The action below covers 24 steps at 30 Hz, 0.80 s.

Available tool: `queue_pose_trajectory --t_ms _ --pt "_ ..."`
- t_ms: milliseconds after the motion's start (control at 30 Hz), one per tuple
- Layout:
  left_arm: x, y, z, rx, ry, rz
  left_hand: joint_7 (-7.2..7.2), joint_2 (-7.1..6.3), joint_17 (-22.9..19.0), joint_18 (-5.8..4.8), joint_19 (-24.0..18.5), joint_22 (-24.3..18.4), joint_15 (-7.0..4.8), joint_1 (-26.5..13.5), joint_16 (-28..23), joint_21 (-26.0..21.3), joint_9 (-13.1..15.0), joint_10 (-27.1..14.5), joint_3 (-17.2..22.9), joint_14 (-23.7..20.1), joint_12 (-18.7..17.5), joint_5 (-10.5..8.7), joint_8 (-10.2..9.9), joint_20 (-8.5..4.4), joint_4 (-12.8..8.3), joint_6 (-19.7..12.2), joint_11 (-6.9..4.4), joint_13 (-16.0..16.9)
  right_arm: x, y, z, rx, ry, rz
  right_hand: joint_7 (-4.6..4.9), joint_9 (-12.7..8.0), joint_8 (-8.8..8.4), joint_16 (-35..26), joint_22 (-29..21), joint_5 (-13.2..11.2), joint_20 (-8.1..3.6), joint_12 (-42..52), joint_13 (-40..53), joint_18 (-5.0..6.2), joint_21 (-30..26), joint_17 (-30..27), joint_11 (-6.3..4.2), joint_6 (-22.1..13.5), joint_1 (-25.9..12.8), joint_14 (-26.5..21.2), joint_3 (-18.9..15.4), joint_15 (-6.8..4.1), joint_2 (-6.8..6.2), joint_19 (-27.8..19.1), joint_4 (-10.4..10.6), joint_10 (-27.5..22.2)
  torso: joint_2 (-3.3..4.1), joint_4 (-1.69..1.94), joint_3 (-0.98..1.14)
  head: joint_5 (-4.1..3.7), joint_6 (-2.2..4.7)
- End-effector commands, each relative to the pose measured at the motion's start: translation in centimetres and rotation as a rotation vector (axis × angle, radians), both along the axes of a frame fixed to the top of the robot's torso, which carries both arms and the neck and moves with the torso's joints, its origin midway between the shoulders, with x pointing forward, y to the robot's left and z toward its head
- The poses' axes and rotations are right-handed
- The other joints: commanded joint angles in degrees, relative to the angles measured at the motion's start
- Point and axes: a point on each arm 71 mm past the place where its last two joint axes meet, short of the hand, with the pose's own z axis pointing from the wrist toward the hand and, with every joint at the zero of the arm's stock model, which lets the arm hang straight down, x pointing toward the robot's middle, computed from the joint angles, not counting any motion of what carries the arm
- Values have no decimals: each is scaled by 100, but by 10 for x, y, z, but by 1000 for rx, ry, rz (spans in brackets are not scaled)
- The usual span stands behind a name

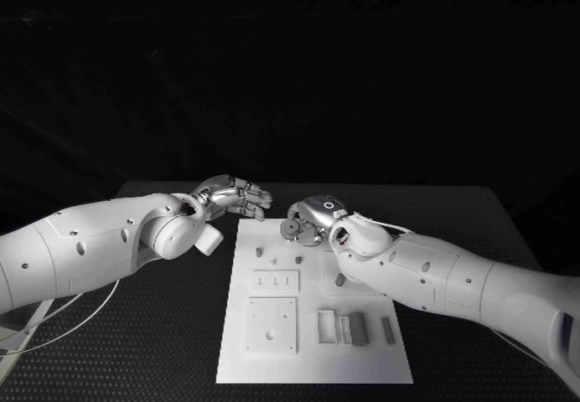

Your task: Assemble the parts on the task board

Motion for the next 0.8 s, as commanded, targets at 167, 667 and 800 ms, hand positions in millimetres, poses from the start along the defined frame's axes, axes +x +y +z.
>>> queue_pose_trajectory --t_ms 167,667,800 --pt "0 -4 1 -6 -10 -13 139 -11 7 45 3 3 17 16 -23 -19 -6 18 -23 37 -25 -22 40 -37 0 -22 42 8 -2 6 -8 -37 28 7 96 -4 -6 -21 94 15 -30 -10 -6 179 -15 -14 -3 72 3 28 3 8 -34 -1 30 26 6 -3 1 8 -38" --pt "0 -7 1 -6 -5 -21 141 -13 16 43 5 4 18 6 -32 -23 -9 15 -27 39 -31 -22 40 -36 4 -26 44 8 -3 12 -13 -52 42 13 97 -6 -6 -27 94 15 -29 -28 -25 179 -19 -34 -2 73 -3 19 4 9 -26 -5 35 11 -1 -18 6 20 -46" --pt "1 -7 1 -6 -5 -20 141 -14 18 43 5 4 18 3 -34 -24 -10 14 -28 40 -33 -22 40 -36 4 -27 44 8 -3 12 -14 -54 42 9 97 -6 -7 -28 94 14 -28 -29 -26 179 -20 -39 -1 72 -4 16 4 9 -25 -6 35 10 1 -17 9 17 -52"
